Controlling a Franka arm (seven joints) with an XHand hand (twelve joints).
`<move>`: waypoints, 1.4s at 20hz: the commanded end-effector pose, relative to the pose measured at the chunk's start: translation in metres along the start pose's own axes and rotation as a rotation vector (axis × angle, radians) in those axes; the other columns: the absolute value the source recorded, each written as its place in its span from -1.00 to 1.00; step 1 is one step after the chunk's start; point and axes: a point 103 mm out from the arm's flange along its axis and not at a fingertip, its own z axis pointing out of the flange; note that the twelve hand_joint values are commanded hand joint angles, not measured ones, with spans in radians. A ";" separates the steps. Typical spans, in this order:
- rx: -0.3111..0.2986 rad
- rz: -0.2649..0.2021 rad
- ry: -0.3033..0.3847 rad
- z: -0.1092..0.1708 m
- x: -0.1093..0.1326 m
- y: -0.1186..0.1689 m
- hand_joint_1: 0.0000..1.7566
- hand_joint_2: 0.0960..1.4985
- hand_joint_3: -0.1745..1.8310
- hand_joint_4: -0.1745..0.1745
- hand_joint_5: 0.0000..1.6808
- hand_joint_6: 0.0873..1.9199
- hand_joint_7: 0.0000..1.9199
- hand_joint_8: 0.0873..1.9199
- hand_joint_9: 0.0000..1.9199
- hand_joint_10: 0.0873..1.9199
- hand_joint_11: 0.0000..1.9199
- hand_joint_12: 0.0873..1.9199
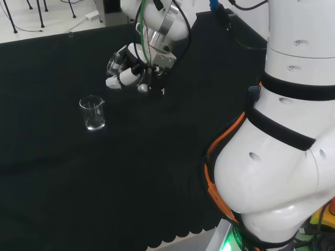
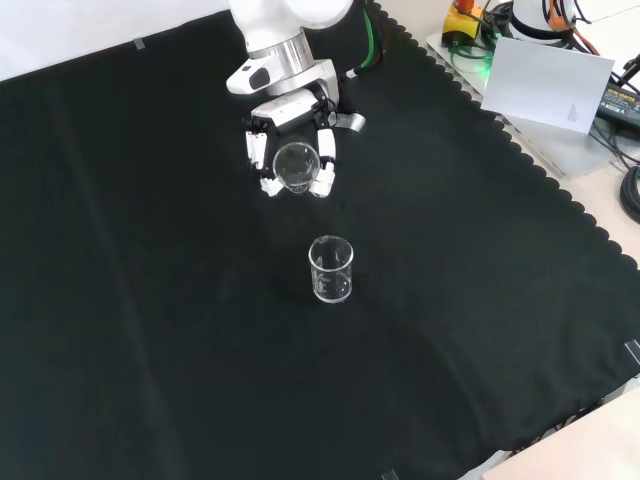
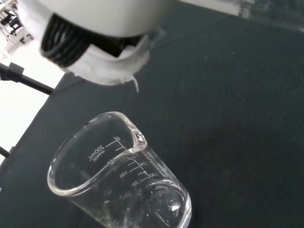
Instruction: Place the beaker back on the table.
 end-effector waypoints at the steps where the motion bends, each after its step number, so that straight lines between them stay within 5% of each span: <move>1: -0.006 0.023 0.001 0.003 -0.001 -0.003 0.29 -0.19 -0.19 1.00 0.53 -0.40 0.84 -1.00 0.73 -0.95 0.33 -0.18; 9: -0.017 0.035 0.014 0.001 -0.008 -0.003 0.29 -0.19 -0.19 1.00 0.53 -0.40 0.84 -1.00 0.73 -0.95 0.34 -0.18; 14: -0.016 0.047 0.064 -0.008 -0.038 -0.004 0.29 -0.19 -0.19 1.00 0.53 -0.40 0.84 -1.00 0.73 -0.95 0.34 -0.18; 28: 0.056 0.063 0.077 0.006 -0.058 -0.004 0.28 -0.13 -0.23 0.81 0.48 -0.33 0.83 -1.00 0.70 -0.95 0.31 -0.19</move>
